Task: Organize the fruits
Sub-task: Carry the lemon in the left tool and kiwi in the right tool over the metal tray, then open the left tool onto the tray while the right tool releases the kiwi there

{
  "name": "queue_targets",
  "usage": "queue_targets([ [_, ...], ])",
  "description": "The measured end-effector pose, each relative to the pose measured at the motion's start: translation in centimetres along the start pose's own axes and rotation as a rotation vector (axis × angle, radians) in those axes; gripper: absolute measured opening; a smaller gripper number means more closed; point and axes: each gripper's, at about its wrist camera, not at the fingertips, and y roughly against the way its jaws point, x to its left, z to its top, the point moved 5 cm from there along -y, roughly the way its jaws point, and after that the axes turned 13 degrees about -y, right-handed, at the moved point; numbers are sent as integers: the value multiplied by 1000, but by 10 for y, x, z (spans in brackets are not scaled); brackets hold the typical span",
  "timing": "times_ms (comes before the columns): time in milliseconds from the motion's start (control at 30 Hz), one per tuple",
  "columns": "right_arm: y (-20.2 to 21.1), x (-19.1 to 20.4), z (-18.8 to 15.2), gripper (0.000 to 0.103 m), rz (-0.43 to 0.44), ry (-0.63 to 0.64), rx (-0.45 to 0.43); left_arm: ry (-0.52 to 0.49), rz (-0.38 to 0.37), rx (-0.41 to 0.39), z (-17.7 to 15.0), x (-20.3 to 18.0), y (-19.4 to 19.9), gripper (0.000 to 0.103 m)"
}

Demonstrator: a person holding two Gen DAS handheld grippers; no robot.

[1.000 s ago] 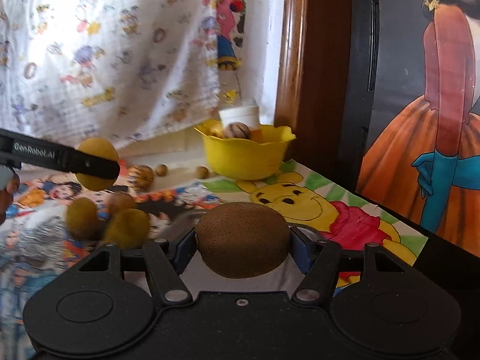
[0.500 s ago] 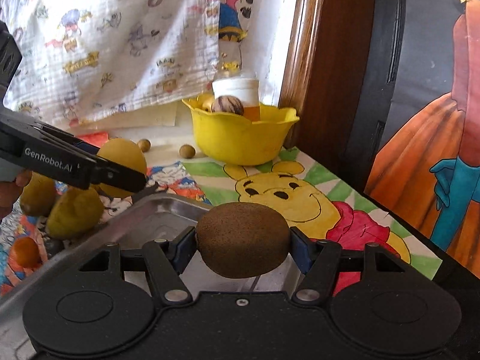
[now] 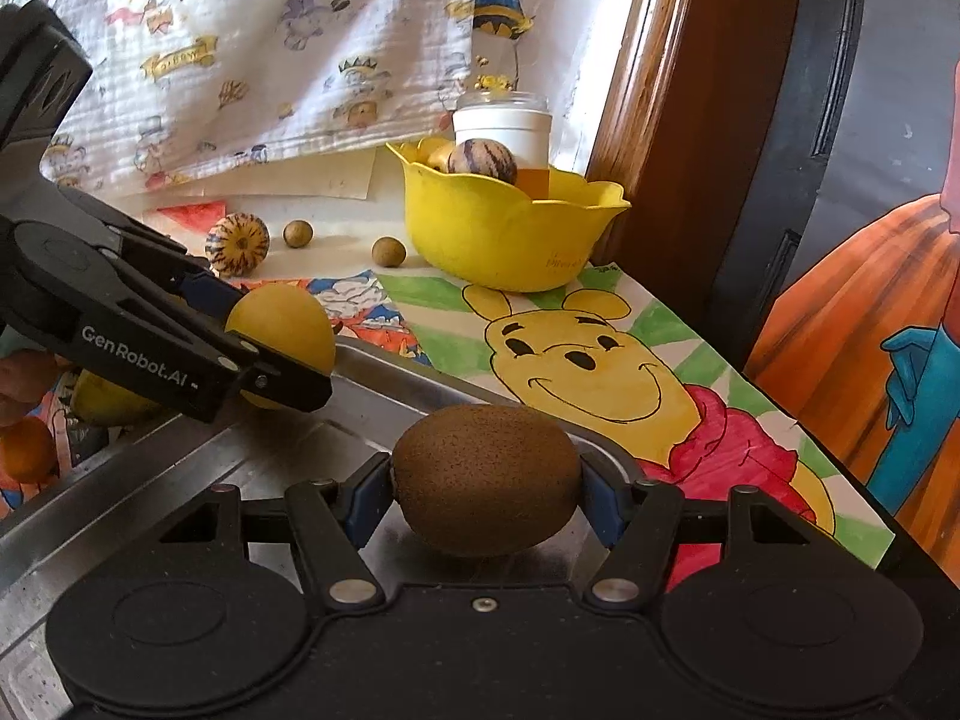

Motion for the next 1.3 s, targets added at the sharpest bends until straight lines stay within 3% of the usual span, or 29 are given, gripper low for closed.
queue_targets([
  [633, -1, -4, -5, 68, -10, 1, 17, -8, -8, 9, -1, -1, -6, 68],
  [767, 2, -5, -5, 73, -19, 7, 12, -4, -11, 9, -1, 0, -5, 69],
  [833, 4, -5, -6, 75, -18, 10, 8, 5, -16, 11, -2, 0, -5, 75],
  [1100, 13, -4, -11, 80, -26, 3, 4, 55, -13, -2, -2, 6, 7, 76],
  [1300, 27, 3, -14, 87, -22, -13, -5, 87, 9, -45, 0, 13, 31, 86],
])
